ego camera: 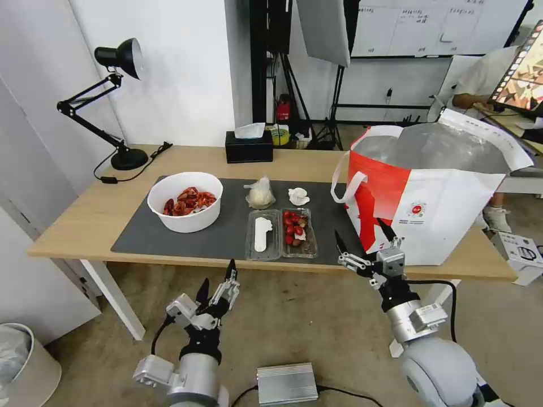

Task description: Pick up the trash from the table and place it into the takeout bag.

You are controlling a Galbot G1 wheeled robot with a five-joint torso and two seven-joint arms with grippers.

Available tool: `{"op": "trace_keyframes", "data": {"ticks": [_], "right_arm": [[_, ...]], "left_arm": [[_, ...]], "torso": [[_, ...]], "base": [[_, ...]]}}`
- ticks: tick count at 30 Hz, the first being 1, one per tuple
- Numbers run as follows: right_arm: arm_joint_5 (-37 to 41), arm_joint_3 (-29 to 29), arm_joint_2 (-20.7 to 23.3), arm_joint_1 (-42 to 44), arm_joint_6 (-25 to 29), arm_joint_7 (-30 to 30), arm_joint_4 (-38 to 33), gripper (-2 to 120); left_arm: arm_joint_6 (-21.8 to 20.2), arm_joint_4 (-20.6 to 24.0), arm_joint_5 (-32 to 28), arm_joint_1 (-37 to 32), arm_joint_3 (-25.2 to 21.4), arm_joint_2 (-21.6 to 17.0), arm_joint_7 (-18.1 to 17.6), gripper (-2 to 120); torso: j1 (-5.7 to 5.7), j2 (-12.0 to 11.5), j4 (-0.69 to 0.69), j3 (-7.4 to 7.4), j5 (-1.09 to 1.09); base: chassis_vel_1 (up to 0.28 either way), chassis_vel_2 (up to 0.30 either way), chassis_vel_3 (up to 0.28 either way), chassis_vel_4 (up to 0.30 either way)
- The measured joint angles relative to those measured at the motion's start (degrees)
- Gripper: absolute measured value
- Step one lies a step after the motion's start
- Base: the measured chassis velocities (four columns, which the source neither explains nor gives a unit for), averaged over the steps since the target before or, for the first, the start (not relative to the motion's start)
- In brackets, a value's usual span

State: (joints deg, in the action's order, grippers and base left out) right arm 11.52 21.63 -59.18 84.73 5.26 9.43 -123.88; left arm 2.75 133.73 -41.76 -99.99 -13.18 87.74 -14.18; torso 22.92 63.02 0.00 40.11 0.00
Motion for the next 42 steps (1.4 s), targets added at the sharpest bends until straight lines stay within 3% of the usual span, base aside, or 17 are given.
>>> {"op": "trace_keyframes", "data": {"ticks": [20,27,32,42], "right_arm": [[-3.31,7.63,-1.47,8.07,-0.45,0.2,-2.43,100],[-3.63,8.15,-2.38,8.96,-0.46,0.43,-2.22,100],[-4.14,8.06,-3.08,9.14,-0.64,0.76,-1.95,100],[-5.25,8.2,-4.95,10.31,-0.83,1.2,-1.62,100]], "left_arm": [[-1.35,-0.13,-10.13,4.78,4.97,-3.02,-6.71,100],[-1.35,-2.04,-12.66,7.25,6.47,-3.54,-11.24,100],[-1.43,-2.62,-14.04,8.49,7.56,-3.7,-12.17,100],[-3.38,-2.46,-21.47,14.3,8.1,-5.0,-16.82,100]], "torso": [[0.0,0.0,0.0,0.0,0.0],[0.0,0.0,0.0,0.0,0.0],[0.0,0.0,0.0,0.0,0.0],[0.0,0.0,0.0,0.0,0.0]], "base": [[0.0,0.0,0.0,0.0],[0.0,0.0,0.0,0.0],[0.0,0.0,0.0,0.0],[0.0,0.0,0.0,0.0]]}}
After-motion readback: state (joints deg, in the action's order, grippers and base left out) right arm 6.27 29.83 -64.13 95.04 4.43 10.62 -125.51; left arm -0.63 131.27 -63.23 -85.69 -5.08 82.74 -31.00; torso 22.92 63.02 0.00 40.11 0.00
